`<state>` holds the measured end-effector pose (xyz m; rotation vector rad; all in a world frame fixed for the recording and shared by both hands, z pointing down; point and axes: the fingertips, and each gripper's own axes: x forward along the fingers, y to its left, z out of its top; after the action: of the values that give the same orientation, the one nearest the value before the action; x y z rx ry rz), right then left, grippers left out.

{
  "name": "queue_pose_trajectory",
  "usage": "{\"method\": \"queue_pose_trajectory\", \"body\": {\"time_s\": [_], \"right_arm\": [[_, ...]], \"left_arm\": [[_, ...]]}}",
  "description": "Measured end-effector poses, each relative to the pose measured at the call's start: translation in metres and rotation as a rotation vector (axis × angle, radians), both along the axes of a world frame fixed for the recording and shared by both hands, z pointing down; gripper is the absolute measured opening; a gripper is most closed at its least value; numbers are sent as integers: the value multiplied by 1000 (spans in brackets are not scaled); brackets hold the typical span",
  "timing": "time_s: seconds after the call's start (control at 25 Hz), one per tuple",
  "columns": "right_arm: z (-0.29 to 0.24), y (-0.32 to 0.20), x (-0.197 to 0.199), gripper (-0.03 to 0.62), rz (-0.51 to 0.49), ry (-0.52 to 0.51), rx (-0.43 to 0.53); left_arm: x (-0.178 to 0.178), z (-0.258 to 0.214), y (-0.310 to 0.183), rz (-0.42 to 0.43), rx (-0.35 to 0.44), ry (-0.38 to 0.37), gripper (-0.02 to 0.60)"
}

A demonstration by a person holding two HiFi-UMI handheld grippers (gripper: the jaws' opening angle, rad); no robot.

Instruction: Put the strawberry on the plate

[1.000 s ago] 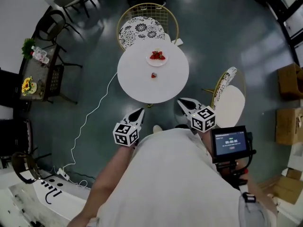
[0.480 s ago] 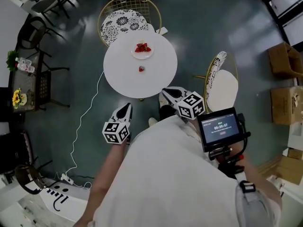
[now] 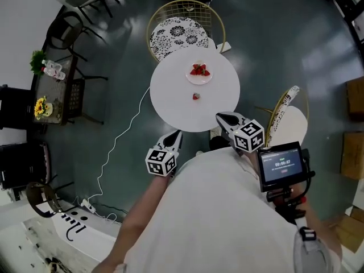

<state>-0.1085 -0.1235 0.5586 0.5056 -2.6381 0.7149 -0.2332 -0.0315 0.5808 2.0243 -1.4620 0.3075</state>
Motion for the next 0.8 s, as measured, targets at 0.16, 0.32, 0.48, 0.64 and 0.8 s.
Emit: {"method": "queue_pose_trajectory", "body": {"time_s": [0.16,0.32,0.48,0.64,0.8], "right_arm": [[0,-1,1,5,14,9,-11],[1,-5,9,5,40,22,-27],[1,-7,17,5,70,34,-48],[2,-5,17,5,89,43,-71],[1,-3,21,5,102,59,-86]], "left_arm": [[7,-5,-4,46,10,26,5],[18,-5,-11,101,-9,36,5],[24,0,-14,137,-60,28,5],[23,4,-19,167,-99,18,5],[28,10,-27,209,-133,17,5]]}}
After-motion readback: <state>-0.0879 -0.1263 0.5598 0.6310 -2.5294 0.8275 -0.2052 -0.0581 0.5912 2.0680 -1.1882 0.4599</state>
